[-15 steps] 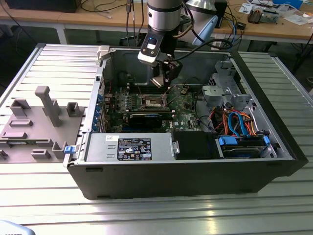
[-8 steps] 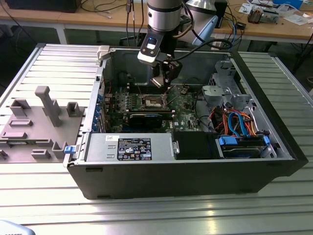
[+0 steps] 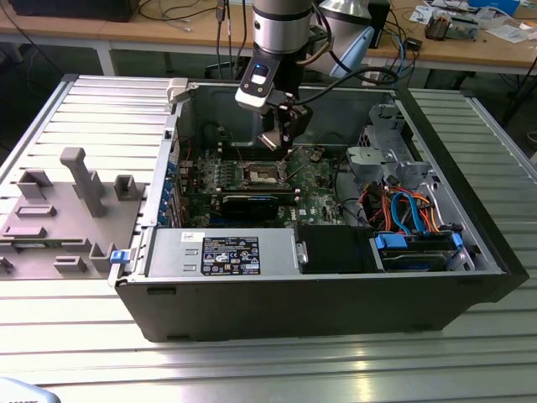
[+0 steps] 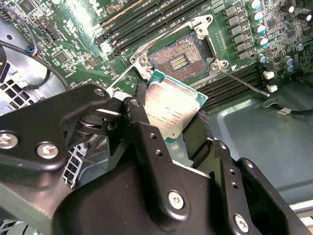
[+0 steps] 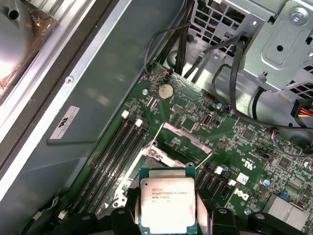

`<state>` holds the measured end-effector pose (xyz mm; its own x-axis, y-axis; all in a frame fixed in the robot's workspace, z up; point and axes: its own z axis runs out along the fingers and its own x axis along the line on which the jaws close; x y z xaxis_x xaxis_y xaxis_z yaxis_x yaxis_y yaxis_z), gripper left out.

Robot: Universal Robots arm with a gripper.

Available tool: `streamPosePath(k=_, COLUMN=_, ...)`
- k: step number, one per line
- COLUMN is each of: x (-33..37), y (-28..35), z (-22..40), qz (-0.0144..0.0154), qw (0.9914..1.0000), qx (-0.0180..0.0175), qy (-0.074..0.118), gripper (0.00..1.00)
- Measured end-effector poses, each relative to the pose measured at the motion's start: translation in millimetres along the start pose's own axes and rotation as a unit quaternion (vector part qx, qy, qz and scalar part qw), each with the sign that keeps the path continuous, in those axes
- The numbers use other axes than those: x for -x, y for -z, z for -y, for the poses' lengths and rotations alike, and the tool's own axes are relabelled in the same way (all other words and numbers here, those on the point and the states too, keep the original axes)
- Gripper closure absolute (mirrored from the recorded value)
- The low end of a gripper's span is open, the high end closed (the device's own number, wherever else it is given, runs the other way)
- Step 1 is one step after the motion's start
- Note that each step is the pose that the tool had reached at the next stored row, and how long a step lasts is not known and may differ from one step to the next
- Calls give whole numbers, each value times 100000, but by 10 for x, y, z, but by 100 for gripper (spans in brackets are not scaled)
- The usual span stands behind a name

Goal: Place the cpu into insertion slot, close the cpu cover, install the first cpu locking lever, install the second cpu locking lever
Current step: 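Place the cpu into insertion slot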

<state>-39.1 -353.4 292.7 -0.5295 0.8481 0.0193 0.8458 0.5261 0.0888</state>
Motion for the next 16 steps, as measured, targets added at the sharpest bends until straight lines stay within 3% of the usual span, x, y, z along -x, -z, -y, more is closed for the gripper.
streamPosePath(k=16, x=0, y=-1, z=0, qz=88, qw=99995, qx=17, qy=-1007, gripper=45)
